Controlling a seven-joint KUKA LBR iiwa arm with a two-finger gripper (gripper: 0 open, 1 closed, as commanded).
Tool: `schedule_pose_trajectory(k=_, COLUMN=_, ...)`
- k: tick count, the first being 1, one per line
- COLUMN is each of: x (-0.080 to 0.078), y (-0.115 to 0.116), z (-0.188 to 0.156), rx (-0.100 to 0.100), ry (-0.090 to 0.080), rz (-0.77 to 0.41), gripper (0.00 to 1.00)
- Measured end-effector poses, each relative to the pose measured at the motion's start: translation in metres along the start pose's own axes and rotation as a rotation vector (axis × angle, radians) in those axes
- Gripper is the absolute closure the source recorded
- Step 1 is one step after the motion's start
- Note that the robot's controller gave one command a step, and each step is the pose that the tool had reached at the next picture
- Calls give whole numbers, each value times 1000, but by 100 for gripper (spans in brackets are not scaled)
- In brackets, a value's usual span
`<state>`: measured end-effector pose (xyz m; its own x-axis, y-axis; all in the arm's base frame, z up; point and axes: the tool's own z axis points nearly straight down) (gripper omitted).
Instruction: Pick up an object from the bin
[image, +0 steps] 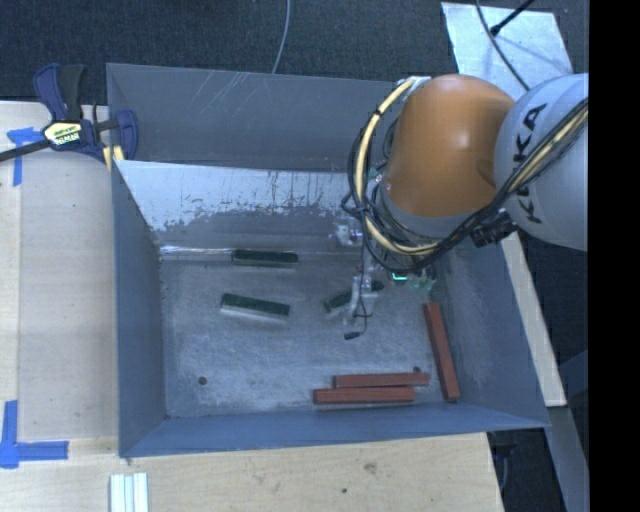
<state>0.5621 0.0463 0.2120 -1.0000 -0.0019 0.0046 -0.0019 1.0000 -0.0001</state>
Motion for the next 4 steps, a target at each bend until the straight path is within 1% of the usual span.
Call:
schedule_pose_trajectory(k=1, x=-2, y=0, z=-4, rx=-1, ry=-8, rz=1, gripper=0)
schedule_pose_trajectory(k=2, x=-28, y=7, z=42, rx=0, ry=-17, rz=-42, gripper=0)
schedule_pose_trajectory(k=3, x=-34, y=-20, z=133, rx=5, ry=-2, rz=-200, gripper=0)
schedule_pose_trajectory(k=4, x=-57, y=31, z=120, rx=-1, ry=-7, rz=115, gripper=0)
